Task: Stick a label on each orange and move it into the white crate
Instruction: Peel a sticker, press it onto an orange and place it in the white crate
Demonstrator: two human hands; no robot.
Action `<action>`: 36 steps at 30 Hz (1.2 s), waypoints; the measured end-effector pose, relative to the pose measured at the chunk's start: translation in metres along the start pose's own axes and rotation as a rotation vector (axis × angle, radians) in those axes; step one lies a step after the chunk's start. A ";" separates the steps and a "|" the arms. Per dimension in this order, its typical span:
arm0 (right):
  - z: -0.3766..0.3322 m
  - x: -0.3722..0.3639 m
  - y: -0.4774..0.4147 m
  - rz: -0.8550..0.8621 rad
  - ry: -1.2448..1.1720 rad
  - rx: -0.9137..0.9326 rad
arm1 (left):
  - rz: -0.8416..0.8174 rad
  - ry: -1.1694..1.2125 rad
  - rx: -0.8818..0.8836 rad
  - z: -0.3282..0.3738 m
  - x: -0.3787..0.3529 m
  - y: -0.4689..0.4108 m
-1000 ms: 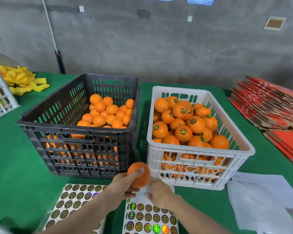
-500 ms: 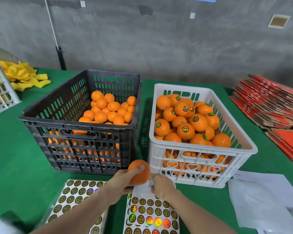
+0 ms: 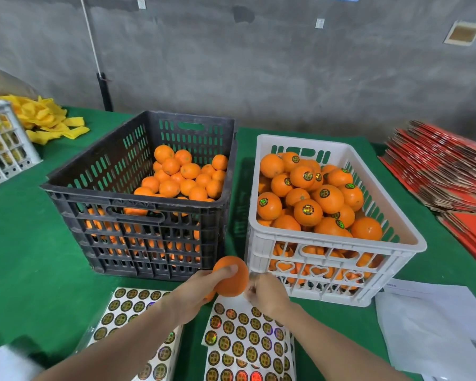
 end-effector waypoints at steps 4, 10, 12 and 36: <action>-0.012 0.024 0.006 0.048 -0.104 0.113 | -0.177 -0.042 0.042 0.003 0.002 -0.001; -0.018 0.043 0.016 0.096 -0.184 0.149 | -0.306 -0.068 0.051 0.010 -0.003 0.001; -0.019 0.046 0.021 0.127 -0.230 0.148 | -0.309 -0.032 0.040 0.009 -0.003 -0.001; -0.021 0.041 0.064 0.436 -0.420 0.175 | -0.151 0.332 0.026 -0.012 -0.002 0.001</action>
Point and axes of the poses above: each hand's wrist, its own y-axis away from the middle knuckle, its own x-axis out of the back of the hand, z = x × y, the point moved 1 cm from there along -y, towards the middle knuckle, and after that the axes turned 5 degrees about z, right-handed, at the moved point
